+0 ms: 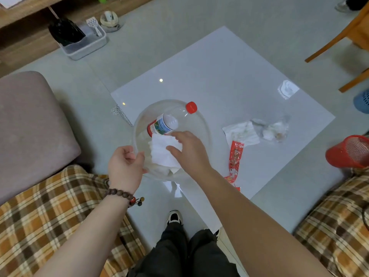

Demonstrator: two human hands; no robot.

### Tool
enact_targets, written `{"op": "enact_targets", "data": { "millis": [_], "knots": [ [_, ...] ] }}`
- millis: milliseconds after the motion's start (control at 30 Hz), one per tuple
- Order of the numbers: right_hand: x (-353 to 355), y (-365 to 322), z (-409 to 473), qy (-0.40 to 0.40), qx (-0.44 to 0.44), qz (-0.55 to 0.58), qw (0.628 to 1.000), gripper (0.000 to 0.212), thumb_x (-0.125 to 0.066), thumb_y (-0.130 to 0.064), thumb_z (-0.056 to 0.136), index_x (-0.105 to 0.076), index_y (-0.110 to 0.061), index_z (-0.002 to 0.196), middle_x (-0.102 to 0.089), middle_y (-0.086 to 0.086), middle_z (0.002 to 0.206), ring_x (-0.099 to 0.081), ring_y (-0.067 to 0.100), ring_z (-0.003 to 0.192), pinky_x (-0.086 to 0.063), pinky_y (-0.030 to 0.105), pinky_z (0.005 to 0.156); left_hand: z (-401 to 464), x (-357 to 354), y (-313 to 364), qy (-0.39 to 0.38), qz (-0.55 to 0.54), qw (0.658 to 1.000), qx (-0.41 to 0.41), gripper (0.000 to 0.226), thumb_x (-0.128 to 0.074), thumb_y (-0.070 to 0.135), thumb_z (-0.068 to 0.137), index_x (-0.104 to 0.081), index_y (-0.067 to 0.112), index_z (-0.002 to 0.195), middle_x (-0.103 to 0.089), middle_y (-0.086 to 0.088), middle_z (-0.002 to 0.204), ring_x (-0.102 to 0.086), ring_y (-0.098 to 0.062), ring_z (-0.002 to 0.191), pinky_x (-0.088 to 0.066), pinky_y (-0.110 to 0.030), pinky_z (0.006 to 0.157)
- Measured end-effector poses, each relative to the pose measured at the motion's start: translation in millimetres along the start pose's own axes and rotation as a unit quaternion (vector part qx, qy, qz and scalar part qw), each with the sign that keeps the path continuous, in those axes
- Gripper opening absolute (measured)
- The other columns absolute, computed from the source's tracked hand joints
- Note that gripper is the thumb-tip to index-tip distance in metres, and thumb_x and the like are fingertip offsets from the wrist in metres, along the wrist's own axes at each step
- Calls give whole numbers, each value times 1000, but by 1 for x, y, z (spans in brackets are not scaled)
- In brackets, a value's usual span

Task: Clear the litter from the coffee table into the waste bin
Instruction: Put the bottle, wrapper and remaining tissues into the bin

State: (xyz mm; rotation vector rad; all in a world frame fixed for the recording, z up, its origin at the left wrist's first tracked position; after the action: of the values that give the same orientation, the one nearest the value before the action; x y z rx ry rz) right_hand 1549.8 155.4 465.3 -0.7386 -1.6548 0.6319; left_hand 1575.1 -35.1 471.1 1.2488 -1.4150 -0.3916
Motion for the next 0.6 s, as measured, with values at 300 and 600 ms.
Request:
{"op": "enact_targets", "data": {
  "millis": [300,600],
  "knots": [
    [45,194,-49,-11,-172,-134,976,40,-55,-12,88,-52,-17,128,-47,7,137,-48,26,120,-44,38,97,6,-12,-7,17,25,1000,7,35,-64,17,91,-55,1,120,-56,-6,84,-69,-34,70,-49,-17,37],
    [14,299,-22,-186,41,-298,935,48,-46,-4,88,-47,-16,134,-39,9,146,-30,25,138,-32,39,107,-30,-58,-38,75,-27,996,38,49,-65,41,82,-60,2,112,-64,-30,92,-72,-33,71,-62,-43,64]
  ]
}}
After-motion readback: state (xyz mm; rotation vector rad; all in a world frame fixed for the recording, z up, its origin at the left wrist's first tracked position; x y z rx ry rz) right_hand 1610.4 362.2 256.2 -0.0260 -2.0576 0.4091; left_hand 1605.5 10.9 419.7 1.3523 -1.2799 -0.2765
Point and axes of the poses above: each hand's wrist, its own z-axis towards the middle knuckle, its own x-axis out of the back of the hand, y = z × x, the point moved 6 cm from there along z, towards the middle knuckle
